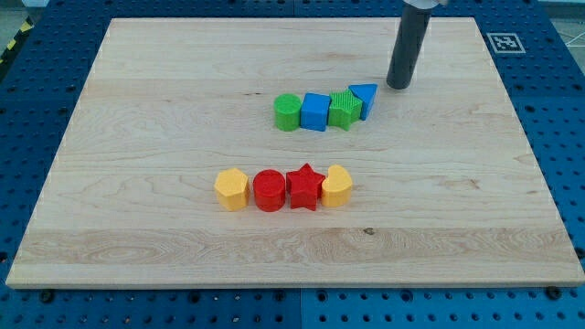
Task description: Nudge the blue triangle up a bit
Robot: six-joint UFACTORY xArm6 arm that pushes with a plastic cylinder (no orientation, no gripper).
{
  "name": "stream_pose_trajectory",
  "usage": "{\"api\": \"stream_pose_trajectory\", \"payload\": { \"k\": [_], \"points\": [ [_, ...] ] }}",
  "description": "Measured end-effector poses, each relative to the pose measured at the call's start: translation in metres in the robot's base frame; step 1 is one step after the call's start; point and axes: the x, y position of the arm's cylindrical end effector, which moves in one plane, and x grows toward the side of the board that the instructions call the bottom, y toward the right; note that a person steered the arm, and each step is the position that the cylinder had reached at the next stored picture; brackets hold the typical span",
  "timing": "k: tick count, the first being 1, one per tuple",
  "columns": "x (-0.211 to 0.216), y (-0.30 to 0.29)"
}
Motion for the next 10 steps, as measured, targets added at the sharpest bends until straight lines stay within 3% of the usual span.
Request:
{"api": "stream_pose_trajectory", "payload": {
  "k": [5, 10],
  "points": [
    [0.020, 0.085],
    [0.072, 0.092]
  ]
}}
